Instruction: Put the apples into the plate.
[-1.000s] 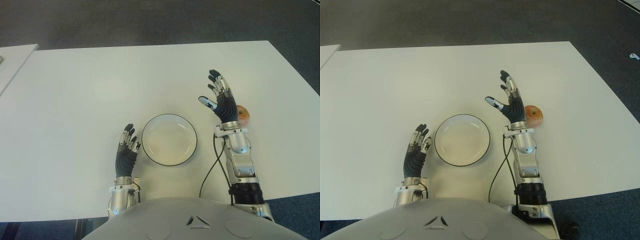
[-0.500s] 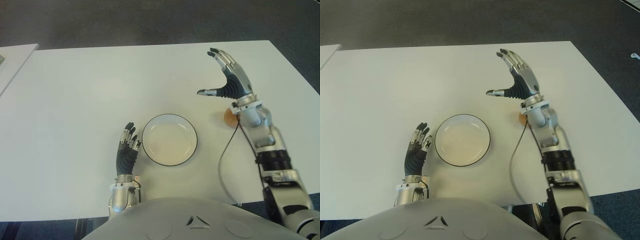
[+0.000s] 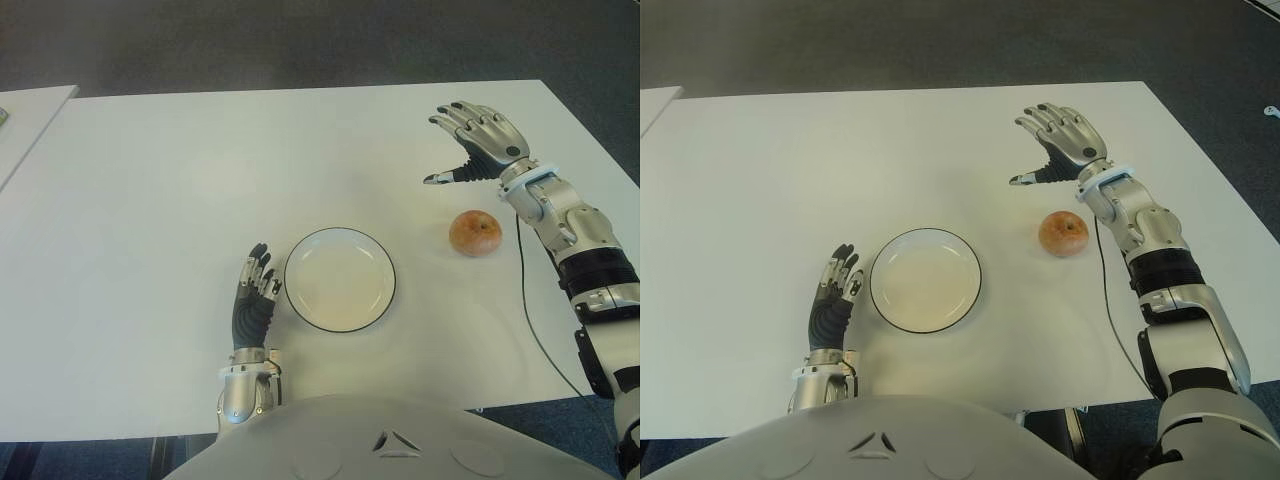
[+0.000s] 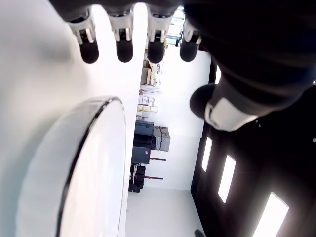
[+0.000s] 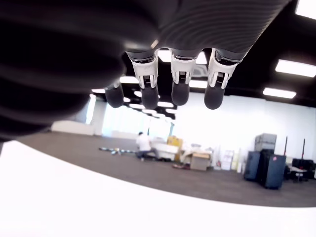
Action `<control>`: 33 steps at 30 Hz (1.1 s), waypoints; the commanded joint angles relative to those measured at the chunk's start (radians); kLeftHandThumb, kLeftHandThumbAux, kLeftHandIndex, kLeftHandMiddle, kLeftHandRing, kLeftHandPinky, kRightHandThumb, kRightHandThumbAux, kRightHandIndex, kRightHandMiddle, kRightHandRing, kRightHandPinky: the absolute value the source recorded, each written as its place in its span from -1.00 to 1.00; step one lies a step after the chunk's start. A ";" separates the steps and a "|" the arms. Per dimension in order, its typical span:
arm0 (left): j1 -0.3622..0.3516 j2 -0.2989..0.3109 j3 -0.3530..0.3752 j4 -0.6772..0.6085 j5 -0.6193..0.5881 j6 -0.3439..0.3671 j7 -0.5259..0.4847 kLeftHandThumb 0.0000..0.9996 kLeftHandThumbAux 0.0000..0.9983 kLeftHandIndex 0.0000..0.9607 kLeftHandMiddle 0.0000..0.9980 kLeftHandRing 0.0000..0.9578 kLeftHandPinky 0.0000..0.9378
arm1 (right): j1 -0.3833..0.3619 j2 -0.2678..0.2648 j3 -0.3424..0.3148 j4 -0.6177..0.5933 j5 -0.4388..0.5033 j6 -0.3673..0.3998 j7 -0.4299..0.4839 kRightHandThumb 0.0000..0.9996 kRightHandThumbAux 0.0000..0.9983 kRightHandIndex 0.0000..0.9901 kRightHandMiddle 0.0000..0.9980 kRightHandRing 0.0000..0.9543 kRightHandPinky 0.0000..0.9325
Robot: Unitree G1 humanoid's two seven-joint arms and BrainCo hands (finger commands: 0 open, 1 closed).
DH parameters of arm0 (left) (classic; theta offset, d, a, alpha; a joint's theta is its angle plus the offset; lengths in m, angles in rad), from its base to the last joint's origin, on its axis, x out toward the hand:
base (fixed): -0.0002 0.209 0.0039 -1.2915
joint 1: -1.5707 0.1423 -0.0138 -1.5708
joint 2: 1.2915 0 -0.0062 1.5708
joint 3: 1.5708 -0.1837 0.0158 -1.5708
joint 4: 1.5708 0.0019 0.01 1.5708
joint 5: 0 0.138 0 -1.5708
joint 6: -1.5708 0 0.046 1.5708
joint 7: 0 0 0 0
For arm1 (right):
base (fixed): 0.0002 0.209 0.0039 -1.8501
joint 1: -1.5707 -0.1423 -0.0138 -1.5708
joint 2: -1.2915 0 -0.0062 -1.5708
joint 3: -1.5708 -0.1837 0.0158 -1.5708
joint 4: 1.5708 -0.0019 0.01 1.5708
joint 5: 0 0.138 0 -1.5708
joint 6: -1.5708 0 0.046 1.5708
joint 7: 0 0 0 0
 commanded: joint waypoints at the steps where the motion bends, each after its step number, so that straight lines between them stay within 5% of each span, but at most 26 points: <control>1: 0.003 -0.023 0.003 0.019 -0.018 0.002 -0.004 -0.59 0.12 -0.91 -0.94 -0.98 -1.00 | -0.001 -0.031 0.039 0.036 -0.010 -0.011 -0.006 -0.46 -0.35 -1.00 -1.00 -1.00 -1.00; 19: 0.008 -0.002 0.018 0.039 0.007 -0.019 0.000 -0.62 0.12 -0.93 -0.96 -0.97 -0.98 | -0.039 -0.073 0.091 0.148 0.013 -0.026 -0.019 -0.53 -0.51 -1.00 -1.00 -1.00 -1.00; 33: 0.001 -0.002 0.039 0.071 -0.015 -0.034 -0.020 -0.69 0.11 -0.91 -0.94 -0.97 -1.00 | -0.002 -0.114 0.100 0.132 0.017 -0.037 -0.041 -0.57 -0.51 -1.00 -1.00 -1.00 -1.00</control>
